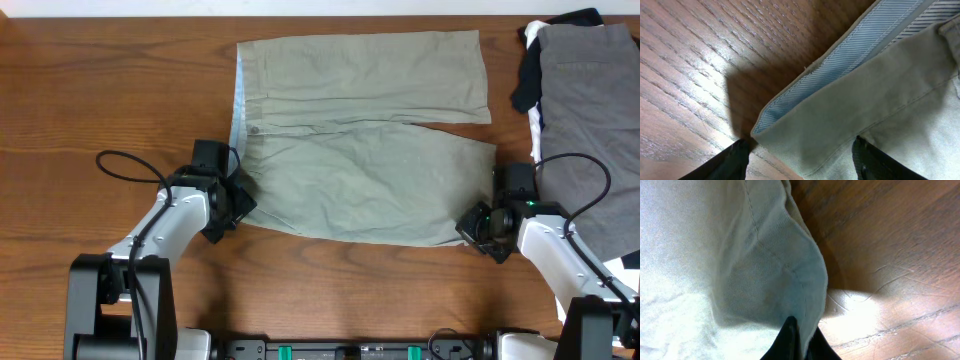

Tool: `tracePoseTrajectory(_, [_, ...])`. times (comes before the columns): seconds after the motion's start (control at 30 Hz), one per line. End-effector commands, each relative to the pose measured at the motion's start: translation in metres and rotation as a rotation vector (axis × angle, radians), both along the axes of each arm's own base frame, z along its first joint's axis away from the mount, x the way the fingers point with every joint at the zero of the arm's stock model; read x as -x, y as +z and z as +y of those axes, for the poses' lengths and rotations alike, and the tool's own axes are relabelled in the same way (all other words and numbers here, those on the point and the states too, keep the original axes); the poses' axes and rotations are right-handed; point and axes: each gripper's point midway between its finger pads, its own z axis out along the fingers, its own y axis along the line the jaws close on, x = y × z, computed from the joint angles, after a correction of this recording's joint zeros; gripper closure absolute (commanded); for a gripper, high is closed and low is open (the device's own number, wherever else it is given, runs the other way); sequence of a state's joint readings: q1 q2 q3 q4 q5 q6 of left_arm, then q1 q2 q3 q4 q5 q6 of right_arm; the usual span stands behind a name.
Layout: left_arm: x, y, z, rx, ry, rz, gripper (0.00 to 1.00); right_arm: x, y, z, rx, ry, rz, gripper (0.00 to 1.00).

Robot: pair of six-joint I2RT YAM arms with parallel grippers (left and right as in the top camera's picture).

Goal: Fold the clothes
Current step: 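Close both grippers on the trousers' near edge and hem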

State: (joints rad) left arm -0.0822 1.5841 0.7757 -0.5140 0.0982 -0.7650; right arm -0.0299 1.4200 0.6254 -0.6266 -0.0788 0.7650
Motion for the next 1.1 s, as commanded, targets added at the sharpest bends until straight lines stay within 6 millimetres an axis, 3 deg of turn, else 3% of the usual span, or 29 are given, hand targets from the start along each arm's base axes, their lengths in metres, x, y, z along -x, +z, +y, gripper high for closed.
tracePoseTrajectory(0.0, [0.003,-0.004,0.002,-0.003,0.018,0.012,0.33,-0.006,0.003,-0.004,0.003,-0.002,-0.013,0.95])
tracePoseTrajectory(0.1, [0.009,-0.004,0.002,-0.005,0.017,0.036,0.47,-0.006,0.003,-0.004,0.004,0.002,-0.013,0.95])
tracePoseTrajectory(0.4, [0.023,-0.006,0.003,-0.014,-0.01,0.093,0.47,-0.006,0.003,-0.004,0.004,0.003,-0.013,0.95])
tracePoseTrajectory(0.5, [0.022,-0.005,0.003,-0.017,-0.037,0.087,0.4,-0.006,0.003,-0.004,0.003,0.004,-0.013,0.94])
tracePoseTrajectory(0.63, [0.014,0.002,0.003,-0.02,-0.078,0.054,0.39,-0.006,0.003,-0.004,0.003,0.004,-0.013,0.94])
tracePoseTrajectory(0.9, [-0.002,0.038,0.006,-0.021,-0.094,-0.082,0.28,-0.006,0.003,-0.004,0.005,0.015,-0.014,0.93])
tracePoseTrajectory(1.07, [0.002,0.033,0.006,-0.018,-0.091,-0.06,0.26,-0.006,0.003,-0.004,0.005,0.014,-0.014,0.94])
